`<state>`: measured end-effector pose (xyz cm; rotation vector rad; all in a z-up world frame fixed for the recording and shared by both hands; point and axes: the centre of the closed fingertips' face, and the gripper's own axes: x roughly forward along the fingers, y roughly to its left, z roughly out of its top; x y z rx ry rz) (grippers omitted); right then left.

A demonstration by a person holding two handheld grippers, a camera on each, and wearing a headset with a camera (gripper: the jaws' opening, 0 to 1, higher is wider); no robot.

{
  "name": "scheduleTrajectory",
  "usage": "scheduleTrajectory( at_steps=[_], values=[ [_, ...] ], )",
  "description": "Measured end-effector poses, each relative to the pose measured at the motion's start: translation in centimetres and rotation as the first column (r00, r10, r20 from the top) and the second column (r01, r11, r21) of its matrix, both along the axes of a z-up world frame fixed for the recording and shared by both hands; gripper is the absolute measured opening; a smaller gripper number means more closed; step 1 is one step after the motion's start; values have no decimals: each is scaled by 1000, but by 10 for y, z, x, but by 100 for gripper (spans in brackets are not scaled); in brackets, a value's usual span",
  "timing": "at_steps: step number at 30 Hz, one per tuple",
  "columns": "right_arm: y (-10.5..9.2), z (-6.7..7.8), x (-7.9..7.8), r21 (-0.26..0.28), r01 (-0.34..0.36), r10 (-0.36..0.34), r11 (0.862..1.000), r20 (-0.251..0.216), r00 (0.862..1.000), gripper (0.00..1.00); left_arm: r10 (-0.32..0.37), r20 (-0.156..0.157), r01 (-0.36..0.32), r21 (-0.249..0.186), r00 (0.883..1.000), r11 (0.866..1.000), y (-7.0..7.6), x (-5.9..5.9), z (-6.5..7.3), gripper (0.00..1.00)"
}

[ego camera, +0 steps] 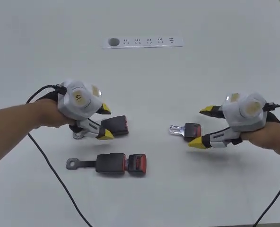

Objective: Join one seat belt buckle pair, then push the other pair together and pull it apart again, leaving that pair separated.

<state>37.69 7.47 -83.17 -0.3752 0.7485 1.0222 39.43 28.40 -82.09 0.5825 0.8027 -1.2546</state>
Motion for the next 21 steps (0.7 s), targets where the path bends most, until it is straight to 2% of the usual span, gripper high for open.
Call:
scheduleTrajectory(
  at_steps=[1, 2, 4, 5, 6, 7, 10, 12, 14, 18, 21],
  values=[
    [-3, 2, 3, -14, 21, -21, 1000, 28, 999, 79, 29, 7, -29, -4, 1000, 1000, 2, 3, 2, 63],
    [-5, 8, 8, -14, 67, -66, 998, 82, 994, 78, 76, 28, -75, -16, 997, 997, 5, 8, 7, 67],
    [-3, 14, 8, 20, 119, -121, 993, 103, 987, 79, 122, 40, -120, -51, 992, 992, 7, 10, 15, 76],
    [-3, 16, 8, 29, 145, -147, 989, 113, 983, 80, 145, 46, -143, -54, 988, 988, 10, 11, 17, 80],
    [-4, 18, 9, 41, 189, -193, 981, 129, 973, 82, 190, 41, -187, -58, 981, 981, 14, 11, 20, 84],
    [-5, 19, 10, 46, 204, -208, 978, 131, 969, 84, 207, 37, -204, -62, 978, 977, 15, 11, 21, 86],
    [-4, 25, 7, 93, 293, -304, 952, 133, 943, 88, 327, 20, -323, -108, 945, 940, 25, 11, 30, 88],
    [-5, 28, 5, 112, 333, -347, 936, 137, 928, 89, 366, 20, -360, -124, 931, 925, 30, 9, 33, 91],
    [-7, 32, 7, 133, 375, -392, 918, 150, 907, 90, 415, 15, -408, -149, 910, 901, 37, 3, 39, 94],
    [-3, 38, 0, 158, 408, -431, 899, 165, 887, 94, 493, 16, -482, -188, 870, 856, 47, -5, 49, 99],
    [1, 42, -7, 161, 413, -438, 896, 174, 882, 95, 531, 3, -517, -225, 847, 826, 53, -17, 59, 100]
  ],
)
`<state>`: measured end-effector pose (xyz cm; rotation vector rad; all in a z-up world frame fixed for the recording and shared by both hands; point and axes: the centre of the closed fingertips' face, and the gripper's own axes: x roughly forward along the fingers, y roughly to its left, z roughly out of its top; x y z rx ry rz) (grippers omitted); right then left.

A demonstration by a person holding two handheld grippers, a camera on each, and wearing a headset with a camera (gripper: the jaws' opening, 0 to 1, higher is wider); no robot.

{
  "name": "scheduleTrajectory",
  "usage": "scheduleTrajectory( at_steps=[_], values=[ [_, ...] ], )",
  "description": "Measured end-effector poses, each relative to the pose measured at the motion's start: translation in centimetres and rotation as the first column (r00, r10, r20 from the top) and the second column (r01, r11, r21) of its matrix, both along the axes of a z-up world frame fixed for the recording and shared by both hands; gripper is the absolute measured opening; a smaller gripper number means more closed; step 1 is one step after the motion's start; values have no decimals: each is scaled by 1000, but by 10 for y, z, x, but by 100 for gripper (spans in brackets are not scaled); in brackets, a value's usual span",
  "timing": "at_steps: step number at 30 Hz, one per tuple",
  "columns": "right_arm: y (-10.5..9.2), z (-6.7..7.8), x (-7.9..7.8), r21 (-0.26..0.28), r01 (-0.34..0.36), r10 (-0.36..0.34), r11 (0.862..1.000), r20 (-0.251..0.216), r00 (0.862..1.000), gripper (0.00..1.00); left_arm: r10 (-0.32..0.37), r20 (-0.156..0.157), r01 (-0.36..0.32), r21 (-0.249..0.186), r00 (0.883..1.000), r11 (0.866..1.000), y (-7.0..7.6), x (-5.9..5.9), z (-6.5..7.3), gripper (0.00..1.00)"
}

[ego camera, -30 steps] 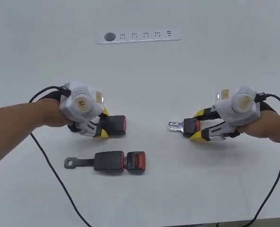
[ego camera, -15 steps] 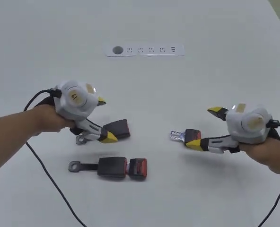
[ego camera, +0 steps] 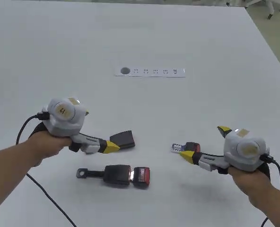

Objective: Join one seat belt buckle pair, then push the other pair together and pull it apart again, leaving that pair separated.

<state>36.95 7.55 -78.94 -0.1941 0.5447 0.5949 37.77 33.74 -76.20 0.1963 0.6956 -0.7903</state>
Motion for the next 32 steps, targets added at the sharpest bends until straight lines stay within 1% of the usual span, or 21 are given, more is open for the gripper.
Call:
scheduleTrajectory(
  at_steps=[1, 3, 6, 7, 8, 9, 10, 11, 12, 13, 14, 15, 16, 17, 19, 22, 23, 26, 29, 30, 32],
  values=[
    [1, 3, -2, 2, 6, -6, 1000, 8, 1000, 95, 8, 1, -8, -2, 1000, 1000, 2, -3, 1, 100],
    [5, 8, -8, 15, 14, -15, 1000, 19, 1000, 96, 28, -1, -28, -20, 1000, 999, 6, -13, 5, 100],
    [11, 15, -15, 19, 7, -8, 1000, 36, 999, 97, 40, 7, -40, -25, 999, 999, 10, -26, 9, 100],
    [15, 17, -19, 15, -8, 7, 1000, 46, 999, 97, 38, 11, -38, -27, 999, 999, 12, -33, 11, 100],
    [20, 17, -26, -6, -43, 43, 999, 52, 998, 98, 29, 18, -28, -21, 999, 999, 13, -38, 12, 100],
    [22, 17, -31, -19, -60, 61, 998, 48, 997, 98, 14, 23, -14, -23, 1000, 1000, 15, -47, 14, 100],
    [25, 19, -38, -23, -74, 75, 997, 53, 996, 98, 10, 22, -10, -30, 1000, 1000, 16, -52, 15, 100],
    [26, 20, -40, -25, -78, 80, 997, 56, 995, 99, 2, 27, -1, -41, 1000, 999, 19, -58, 14, 100],
    [28, 24, -47, -28, -90, 92, 996, 68, 993, 99, 0, 42, 2, -48, 999, 999, 20, -61, 16, 100],
    [29, 25, -50, -29, -100, 102, 995, 72, 992, 99, -3, 52, 5, -50, 999, 999, 25, -66, 17, 100],
    [31, 26, -57, -34, -113, 116, 993, 74, 991, 100, -3, 53, 6, -52, 999, 999, 27, -70, 17, 100],
    [32, 26, -61, -38, -121, 123, 992, 77, 989, 100, 2, 60, 2, -65, 998, 998, 29, -76, 22, 100],
    [32, 27, -65, -45, -128, 131, 991, 80, 988, 100, 4, 67, 1, -73, 998, 997, 30, -78, 23, 100],
    [32, 28, -71, -52, -132, 136, 990, 85, 987, 100, 9, 97, 1, -97, 995, 995, 32, -84, 31, 100],
    [33, 29, -78, -47, -134, 138, 990, 87, 987, 100, 18, 106, -7, -102, 994, 995, 40, -90, 32, 100],
    [32, 32, -88, -43, -128, 132, 991, 94, 987, 100, 31, 121, -19, -105, 992, 994, 47, -100, 38, 100],
    [32, 34, -91, -35, -122, 125, 992, 100, 987, 100, 35, 124, -22, -105, 992, 994, 49, -103, 39, 100],
    [30, 39, -95, -26, -105, 107, 994, 108, 988, 100, 48, 136, -33, -110, 990, 993, 55, -110, 42, 100],
    [29, 44, -99, -17, -94, 95, 995, 122, 988, 100, 55, 146, -41, -92, 988, 995, 58, -116, 42, 100],
    [29, 44, -100, -16, -91, 92, 996, 122, 988, 100, 58, 154, -45, -87, 986, 995, 59, -118, 42, 100],
    [30, 44, -104, -19, -94, 96, 995, 121, 988, 100, 73, 157, -59, -95, 985, 994, 59, -120, 42, 100]
  ],
)
